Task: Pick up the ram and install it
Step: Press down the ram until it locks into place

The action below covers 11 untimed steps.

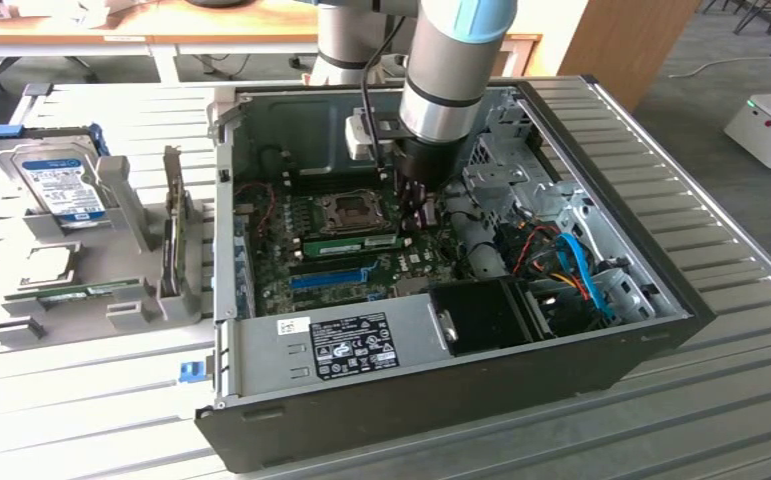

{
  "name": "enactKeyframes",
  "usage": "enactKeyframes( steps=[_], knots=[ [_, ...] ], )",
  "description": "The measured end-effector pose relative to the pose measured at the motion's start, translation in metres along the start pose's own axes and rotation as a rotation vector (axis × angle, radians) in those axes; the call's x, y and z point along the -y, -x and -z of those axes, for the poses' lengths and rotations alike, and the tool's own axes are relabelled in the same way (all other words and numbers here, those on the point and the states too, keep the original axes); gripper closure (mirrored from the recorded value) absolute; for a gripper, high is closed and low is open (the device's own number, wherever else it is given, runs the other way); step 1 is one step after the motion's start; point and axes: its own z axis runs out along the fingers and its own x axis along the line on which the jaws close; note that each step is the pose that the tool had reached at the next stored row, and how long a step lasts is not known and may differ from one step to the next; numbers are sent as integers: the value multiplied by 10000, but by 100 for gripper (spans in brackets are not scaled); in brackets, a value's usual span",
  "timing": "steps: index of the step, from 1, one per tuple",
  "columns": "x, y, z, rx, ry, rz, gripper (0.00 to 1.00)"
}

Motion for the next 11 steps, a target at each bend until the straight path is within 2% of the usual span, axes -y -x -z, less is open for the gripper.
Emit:
enactKeyframes(
  steps=[11],
  knots=[
    [1, -1, -14, -2, -1, 1, 89]
  ],
)
